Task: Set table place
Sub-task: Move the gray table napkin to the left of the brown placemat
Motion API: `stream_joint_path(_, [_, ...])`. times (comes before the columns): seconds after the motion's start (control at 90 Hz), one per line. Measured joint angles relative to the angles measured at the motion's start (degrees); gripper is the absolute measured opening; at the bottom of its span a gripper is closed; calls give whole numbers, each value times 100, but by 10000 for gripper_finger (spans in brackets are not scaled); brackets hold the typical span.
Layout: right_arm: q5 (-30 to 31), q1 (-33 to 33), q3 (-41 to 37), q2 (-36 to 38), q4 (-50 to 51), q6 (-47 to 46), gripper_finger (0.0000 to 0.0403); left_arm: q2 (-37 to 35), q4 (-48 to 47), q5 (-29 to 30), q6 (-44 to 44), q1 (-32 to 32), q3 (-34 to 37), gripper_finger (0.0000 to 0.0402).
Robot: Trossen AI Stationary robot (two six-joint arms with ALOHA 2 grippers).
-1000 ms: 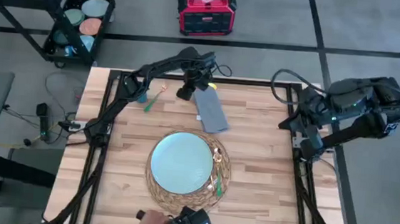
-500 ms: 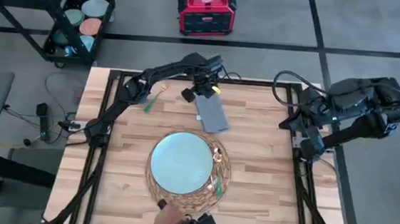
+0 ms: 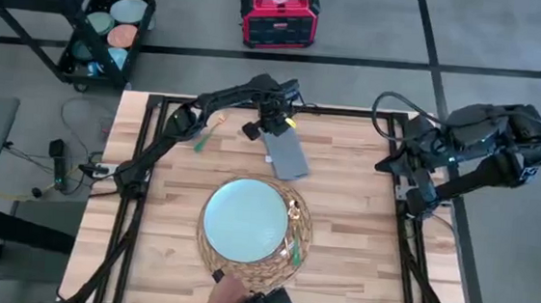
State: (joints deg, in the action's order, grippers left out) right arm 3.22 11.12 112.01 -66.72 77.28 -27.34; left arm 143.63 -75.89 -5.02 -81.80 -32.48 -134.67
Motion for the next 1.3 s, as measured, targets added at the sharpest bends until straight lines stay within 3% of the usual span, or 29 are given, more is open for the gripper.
stream_joint_path(0.378, [2, 6, 0, 1, -156, 309, 0, 2, -278, -266, 341, -222, 644, 0])
stream_joint_path(0.611, [-2, 6, -2, 1, -124, 404, 0, -118, -223, 408, 603, -82, 606, 0])
stream_joint_path(0.744, [-4, 10, -2, 5, -123, 629, 0, -453, -192, 99, 465, -114, 520, 0])
stream_joint_path(0.878, [-4, 6, -2, 7, -121, 692, 0, -289, -40, -265, 518, -169, 573, 0])
stream_joint_path(1.122, [-11, 12, -2, 9, -110, 692, 0, -76, 304, -252, 545, -136, 529, 0])
stream_joint_path(1.3, [-11, 12, -2, 9, -110, 840, 0, -85, -223, -181, 1340, -215, 837, 0])
